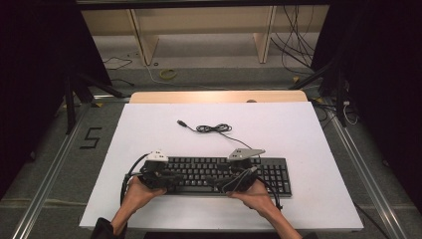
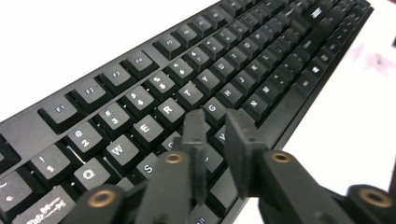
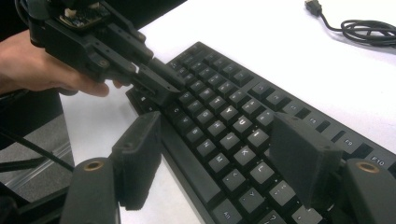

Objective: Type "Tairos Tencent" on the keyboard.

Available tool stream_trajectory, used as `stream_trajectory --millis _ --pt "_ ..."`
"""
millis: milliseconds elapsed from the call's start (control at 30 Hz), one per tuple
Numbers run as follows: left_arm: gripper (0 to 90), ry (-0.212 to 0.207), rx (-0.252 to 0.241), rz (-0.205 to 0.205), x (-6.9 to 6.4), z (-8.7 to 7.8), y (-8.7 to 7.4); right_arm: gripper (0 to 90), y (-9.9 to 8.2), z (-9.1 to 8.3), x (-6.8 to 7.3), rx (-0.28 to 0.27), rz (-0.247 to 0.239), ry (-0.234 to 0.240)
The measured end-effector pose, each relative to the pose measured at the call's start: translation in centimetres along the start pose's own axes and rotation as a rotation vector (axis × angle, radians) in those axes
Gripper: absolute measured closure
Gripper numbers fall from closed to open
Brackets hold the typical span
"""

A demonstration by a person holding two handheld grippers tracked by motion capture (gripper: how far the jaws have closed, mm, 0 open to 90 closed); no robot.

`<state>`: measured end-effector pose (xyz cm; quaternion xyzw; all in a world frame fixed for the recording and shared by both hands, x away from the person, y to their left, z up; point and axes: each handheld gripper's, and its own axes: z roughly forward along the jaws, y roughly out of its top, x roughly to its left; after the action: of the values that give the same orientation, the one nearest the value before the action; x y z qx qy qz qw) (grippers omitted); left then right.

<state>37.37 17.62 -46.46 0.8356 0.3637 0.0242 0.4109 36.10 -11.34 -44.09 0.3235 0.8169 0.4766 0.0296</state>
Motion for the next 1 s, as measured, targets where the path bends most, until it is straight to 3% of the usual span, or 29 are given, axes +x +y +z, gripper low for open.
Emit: stream_trajectory --millis 233,400,667,1000 --pt "53.5 0.024 -0.022 -0.03 0.4 -0.5 0.3 34.8 0.0 0.1 0.1 0.004 -0.002 0.003" --pt "43.5 0.036 -0.048 -0.046 0.6 -0.9 0.5 34.6 0.0 0.1 0.1 0.004 0.0 0.002" --pt "36.0 0.061 -0.085 -0.071 1.0 -1.5 0.7 34.6 0.0 0.2 0.1 0.005 -0.002 0.006" --pt "33.6 0.074 -0.093 -0.091 1.6 -1.7 0.9 34.7 -0.1 0.3 0.2 0.01 -0.004 0.009"
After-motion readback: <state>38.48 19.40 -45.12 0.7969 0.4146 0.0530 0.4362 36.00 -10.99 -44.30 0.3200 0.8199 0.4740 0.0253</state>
